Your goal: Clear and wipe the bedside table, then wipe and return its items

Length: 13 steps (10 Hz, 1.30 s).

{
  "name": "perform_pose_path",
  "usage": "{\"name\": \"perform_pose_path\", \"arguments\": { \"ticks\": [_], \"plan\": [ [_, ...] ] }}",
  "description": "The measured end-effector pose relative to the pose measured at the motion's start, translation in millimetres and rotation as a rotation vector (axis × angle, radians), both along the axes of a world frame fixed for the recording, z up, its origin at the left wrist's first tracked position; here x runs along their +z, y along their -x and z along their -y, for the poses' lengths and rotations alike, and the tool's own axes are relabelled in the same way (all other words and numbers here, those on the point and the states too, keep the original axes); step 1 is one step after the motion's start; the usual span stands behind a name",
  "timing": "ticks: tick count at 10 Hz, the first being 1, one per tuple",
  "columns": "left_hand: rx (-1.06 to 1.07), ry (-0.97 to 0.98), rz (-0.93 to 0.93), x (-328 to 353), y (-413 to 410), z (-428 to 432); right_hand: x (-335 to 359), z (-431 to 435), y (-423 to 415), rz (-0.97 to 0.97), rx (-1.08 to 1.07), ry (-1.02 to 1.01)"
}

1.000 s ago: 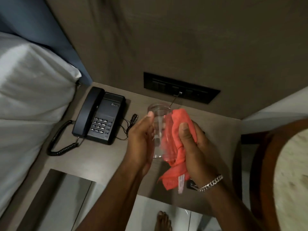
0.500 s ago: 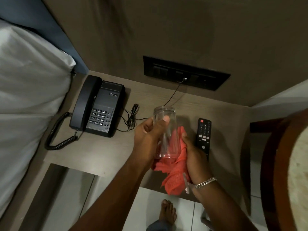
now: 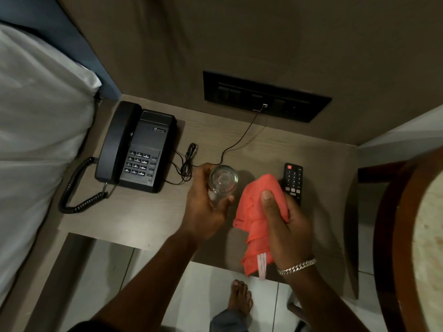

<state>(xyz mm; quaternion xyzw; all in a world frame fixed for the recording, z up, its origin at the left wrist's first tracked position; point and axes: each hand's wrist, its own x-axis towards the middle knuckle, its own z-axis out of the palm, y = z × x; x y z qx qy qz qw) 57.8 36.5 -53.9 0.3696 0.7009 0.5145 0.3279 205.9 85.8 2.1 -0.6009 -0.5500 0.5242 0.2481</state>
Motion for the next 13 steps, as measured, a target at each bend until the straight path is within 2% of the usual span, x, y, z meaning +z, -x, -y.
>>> {"name": "perform_pose_path", "arguments": {
  "ticks": [2, 3, 4, 5, 6, 7, 8, 9, 10, 12, 13],
  "plan": [
    [0.017, 0.118, -0.242, 20, -5, -3, 6, 10, -13, 0.031, 0.099, -0.253],
    [0.064, 0.096, -0.155, 58, -31, 17, 24, 12, -30, 0.101, 0.142, -0.525],
    [-0.131, 0.225, 0.515, 85, -46, 18, 39, 13, -40, 0.27, 0.225, -0.682],
    [-0.287, 0.337, 1.043, 109, -62, 3, 60, 25, -63, 0.305, 0.275, -0.698],
    [-0.312, 0.334, 1.042, 117, -85, -15, 68, 26, -87, 0.275, 0.094, -0.587],
    [-0.352, 0.322, 1.104, 120, -145, -45, 77, 11, -143, 0.028, -0.34, -0.159],
    [-0.386, 0.323, 1.002, 119, -191, -67, 75, -7, -186, -0.182, -0.49, -0.014],
    [-0.416, 0.332, 0.655, 111, -253, -96, 63, -30, -237, 0.145, -0.591, -0.193],
    [-0.385, 0.33, 0.565, 99, -275, -100, 53, -36, -251, 0.393, -0.61, -0.243],
    [-0.358, 0.182, 0.258, 97, -252, -88, 49, -64, -255, 0.866, -0.297, -0.063],
    [-0.313, -0.068, 0.038, 135, -209, -84, 87, -68, -216, 0.959, -0.156, -0.437]
  ]
}}
